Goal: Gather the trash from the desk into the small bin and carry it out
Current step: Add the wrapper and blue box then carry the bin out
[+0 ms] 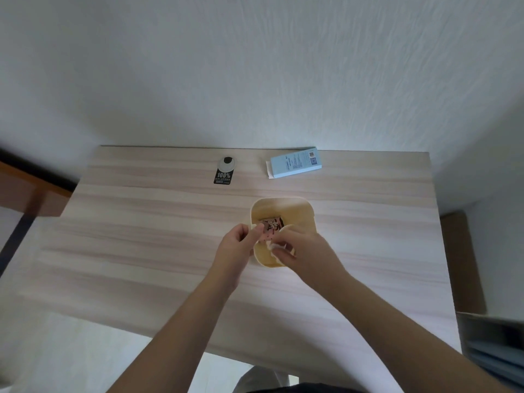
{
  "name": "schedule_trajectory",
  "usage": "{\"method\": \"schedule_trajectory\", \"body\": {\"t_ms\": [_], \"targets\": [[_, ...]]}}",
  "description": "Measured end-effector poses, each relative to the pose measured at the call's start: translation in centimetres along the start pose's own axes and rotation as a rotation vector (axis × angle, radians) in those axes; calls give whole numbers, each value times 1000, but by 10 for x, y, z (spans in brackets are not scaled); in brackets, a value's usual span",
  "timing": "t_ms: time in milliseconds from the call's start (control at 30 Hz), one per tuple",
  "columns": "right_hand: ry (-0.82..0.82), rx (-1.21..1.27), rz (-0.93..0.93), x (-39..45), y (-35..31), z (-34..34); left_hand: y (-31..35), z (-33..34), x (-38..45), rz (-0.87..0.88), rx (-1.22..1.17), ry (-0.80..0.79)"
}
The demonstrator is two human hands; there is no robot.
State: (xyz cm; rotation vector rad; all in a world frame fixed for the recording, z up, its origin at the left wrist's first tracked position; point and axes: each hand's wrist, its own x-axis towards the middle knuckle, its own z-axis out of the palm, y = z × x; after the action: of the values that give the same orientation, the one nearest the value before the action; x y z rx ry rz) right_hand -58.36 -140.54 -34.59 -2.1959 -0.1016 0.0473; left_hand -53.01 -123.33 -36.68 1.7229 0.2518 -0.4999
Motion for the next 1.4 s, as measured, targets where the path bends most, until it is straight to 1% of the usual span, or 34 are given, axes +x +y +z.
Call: {"method": "schedule_trajectory", "body": {"t_ms": [133,200,300,433,533,600,767,867,1033,1133,1267,1333,1400], "targets": [[-78,-26,-1,0,0,1,4,5,-7,1,-14,-20],[-74,-21,34,-2,-2,-5,5,5,-9,6,1,-31],[11,-76,57,-3,-1,-16,5,-1,-9,23,14,-43],[232,-46,72,1,7,-31,-1,-12,-3,15,28,-42],[331,-60,155,12,16,-37,-5,-20,8,-4,12,-48],[367,-93,227,23,23,-39,-5,-25,16,-20,3,-55],[364,-192,329,69,33,-36,-3,-47,42,-34,-61,-66],[309,-327,327,100,35,-18,-1,-62,57,-32,-111,-47],[227,-416,361,148,43,17,4,-93,77,-31,-115,-33],[82,-561,379,177,54,28,7,-111,86,-39,-125,-28],[-120,-700,434,216,71,25,4,-126,95,-17,-62,-30],[-181,-732,437,234,81,23,1,-132,98,2,-43,-47],[-197,-745,454,250,93,20,-1,-138,101,12,-46,-65]]}}
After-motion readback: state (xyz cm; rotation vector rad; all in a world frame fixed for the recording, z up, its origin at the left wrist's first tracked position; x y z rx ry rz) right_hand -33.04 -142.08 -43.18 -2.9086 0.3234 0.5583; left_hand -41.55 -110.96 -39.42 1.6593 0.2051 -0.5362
